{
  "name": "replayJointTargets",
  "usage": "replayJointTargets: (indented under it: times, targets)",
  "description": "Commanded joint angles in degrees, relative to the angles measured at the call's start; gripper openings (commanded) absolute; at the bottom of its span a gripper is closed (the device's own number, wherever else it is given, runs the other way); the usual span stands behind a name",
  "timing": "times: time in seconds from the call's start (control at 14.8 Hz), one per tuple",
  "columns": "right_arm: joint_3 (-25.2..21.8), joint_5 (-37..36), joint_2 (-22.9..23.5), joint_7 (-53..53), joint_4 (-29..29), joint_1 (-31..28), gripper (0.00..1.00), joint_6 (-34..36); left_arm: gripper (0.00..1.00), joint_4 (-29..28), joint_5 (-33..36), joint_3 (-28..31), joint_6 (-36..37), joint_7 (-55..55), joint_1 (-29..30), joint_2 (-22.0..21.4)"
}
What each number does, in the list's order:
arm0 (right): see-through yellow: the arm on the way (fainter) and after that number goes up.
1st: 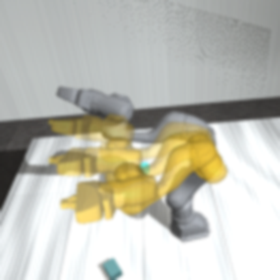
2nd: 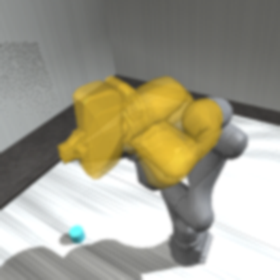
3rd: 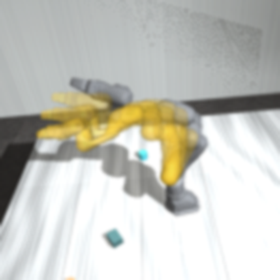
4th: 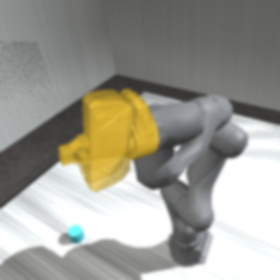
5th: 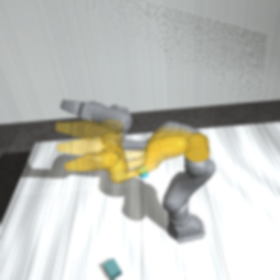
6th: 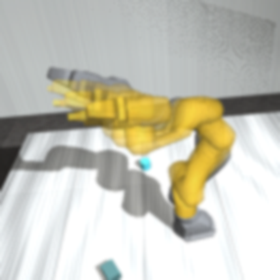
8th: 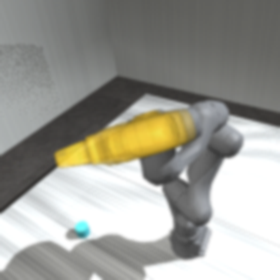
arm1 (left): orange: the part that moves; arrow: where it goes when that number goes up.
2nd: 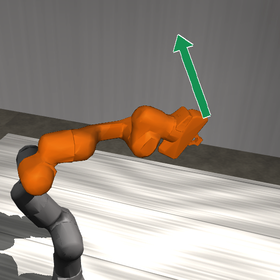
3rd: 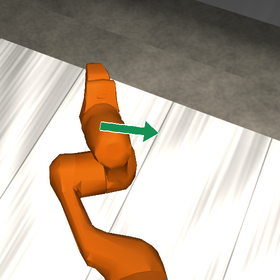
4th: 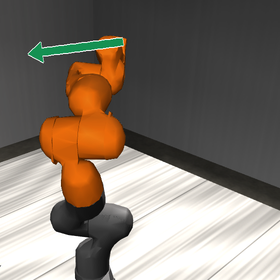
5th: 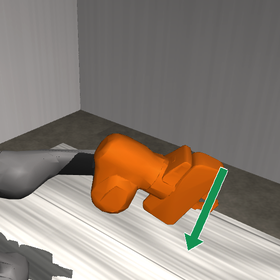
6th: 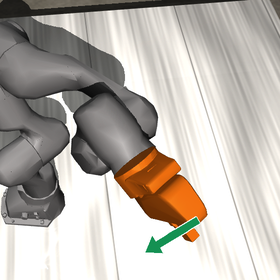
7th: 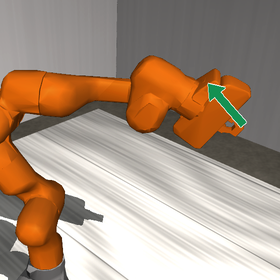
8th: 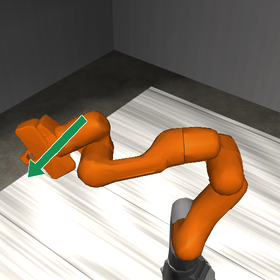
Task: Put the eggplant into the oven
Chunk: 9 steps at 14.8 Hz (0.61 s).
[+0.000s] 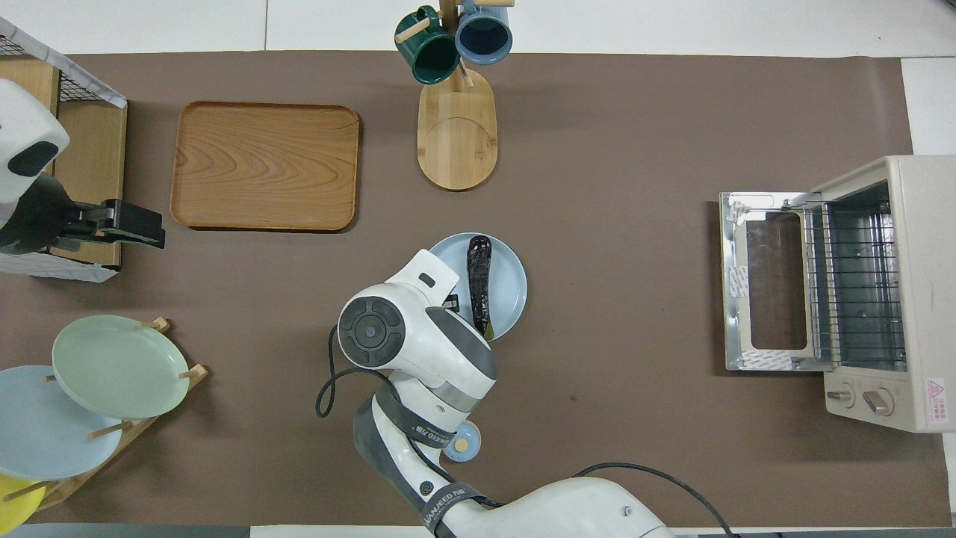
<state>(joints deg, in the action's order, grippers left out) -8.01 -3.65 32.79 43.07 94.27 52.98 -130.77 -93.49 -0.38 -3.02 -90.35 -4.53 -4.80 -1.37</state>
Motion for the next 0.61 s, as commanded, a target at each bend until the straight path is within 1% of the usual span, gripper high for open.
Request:
replayJointTargets:
  times: [0.0, 0.14, 0.27, 0.41, 0.47, 0.54]
  targets:
    - [0.0, -2.0, -2.3, -2.5, 2.7, 0.2, 0.0, 0.0, 1.0, 4.9, 1.4, -0.1, 4.3, 0.4, -0.1, 2.5]
    - [0.0, -4.9, -2.4, -2.6, 1.8, 0.5, 0.0, 2.8, 1.0, 4.6, 0.5, -0.3, 3.8, -0.3, -0.3, 2.4]
    - [0.1, -10.5, -2.6, -4.0, -1.3, 0.4, 0.0, 10.0, 1.0, 4.3, -2.4, -0.3, 3.1, -1.9, 0.0, 2.3]
    - [-0.1, -13.2, -2.6, -6.4, -5.7, 0.4, 0.0, 18.6, 1.0, 3.7, -2.6, -0.3, 2.6, -1.8, 0.0, 2.0]
    - [-0.2, -16.0, -3.3, -7.2, -5.6, -0.2, 0.0, 20.0, 1.0, 3.6, -2.4, -0.3, 2.6, -1.5, -0.1, 2.0]
    - [-0.6, -16.7, -5.3, -7.8, -4.9, -2.2, 0.0, 20.7, 1.0, 3.6, -2.3, -0.3, 2.7, -1.4, -0.1, 2.0]
